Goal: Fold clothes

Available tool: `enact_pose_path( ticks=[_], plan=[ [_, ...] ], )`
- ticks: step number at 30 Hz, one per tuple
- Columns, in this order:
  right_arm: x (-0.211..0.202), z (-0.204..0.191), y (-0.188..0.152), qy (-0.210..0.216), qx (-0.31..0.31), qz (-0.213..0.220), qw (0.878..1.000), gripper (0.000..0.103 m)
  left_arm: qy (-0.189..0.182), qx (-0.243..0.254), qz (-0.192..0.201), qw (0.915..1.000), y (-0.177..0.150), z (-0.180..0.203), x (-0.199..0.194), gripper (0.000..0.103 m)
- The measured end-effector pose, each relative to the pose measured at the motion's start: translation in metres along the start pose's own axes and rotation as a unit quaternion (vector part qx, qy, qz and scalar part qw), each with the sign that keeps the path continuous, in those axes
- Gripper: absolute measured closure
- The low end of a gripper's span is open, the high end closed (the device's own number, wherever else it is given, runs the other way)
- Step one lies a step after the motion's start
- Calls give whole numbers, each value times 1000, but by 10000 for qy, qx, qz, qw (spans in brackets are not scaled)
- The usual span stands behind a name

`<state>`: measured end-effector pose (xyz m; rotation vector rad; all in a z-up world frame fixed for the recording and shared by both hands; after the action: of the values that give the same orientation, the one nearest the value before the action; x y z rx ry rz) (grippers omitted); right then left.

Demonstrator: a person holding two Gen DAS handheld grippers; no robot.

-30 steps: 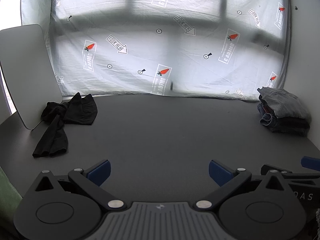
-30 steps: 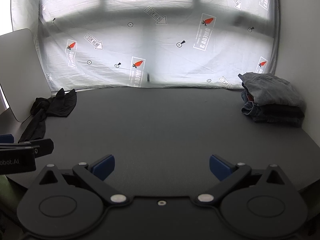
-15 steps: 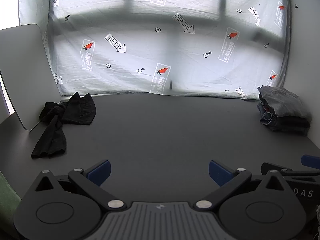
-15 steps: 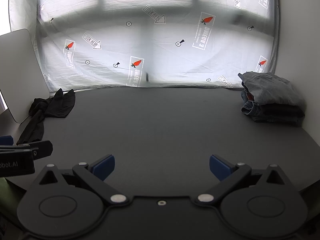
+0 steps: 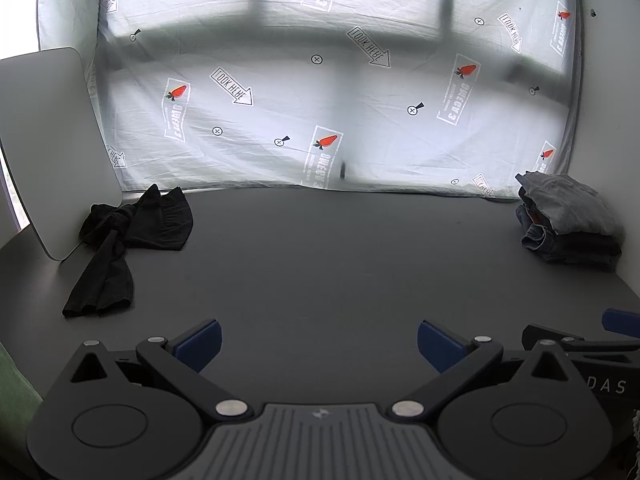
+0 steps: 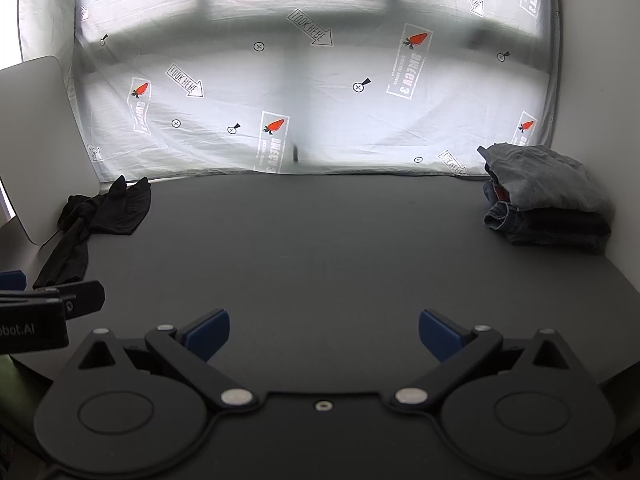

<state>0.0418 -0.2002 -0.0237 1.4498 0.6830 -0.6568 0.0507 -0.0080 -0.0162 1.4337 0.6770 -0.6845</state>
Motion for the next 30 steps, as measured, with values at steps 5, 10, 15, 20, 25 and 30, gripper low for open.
enact_pose_path(
  ticks=[5, 10, 15, 20, 25, 30],
  plan=[
    [1, 0, -1, -10, 15, -12, 10000, 1, -15, 30, -20, 10000, 0, 1, 3, 0],
    [3, 1, 1, 1, 32, -30, 10000, 1, -16, 48, -30, 10000, -1, 0, 6, 0],
    [8, -2, 4, 30, -7, -52, 10000, 1, -17, 30, -64, 10000, 2, -1, 12, 0],
    [13, -1, 5, -25, -52, -146, 9999, 1, -165, -52, -171, 9997, 7, 2, 25, 0],
    [31, 13, 11, -127, 15, -289, 9995, 1, -488, -163, -482, 9975, 15, 11, 53, 0],
    [71, 22, 32, 254, 228, -541, 9980, 1, -514, -284, -753, 9954, 28, 4, 82, 0]
  ],
)
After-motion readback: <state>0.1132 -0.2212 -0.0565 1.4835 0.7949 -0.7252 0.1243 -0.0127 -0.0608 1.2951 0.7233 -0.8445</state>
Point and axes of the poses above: each gripper's, at about its wrist camera, not at the fingertips, and x roughly the way its jaws point, z to its right, y to its top, the point moved 3 cm from there along x, roughly the way its jaws point, and after that the axes turned 15 degrees about -z, right-handed, at the moved point
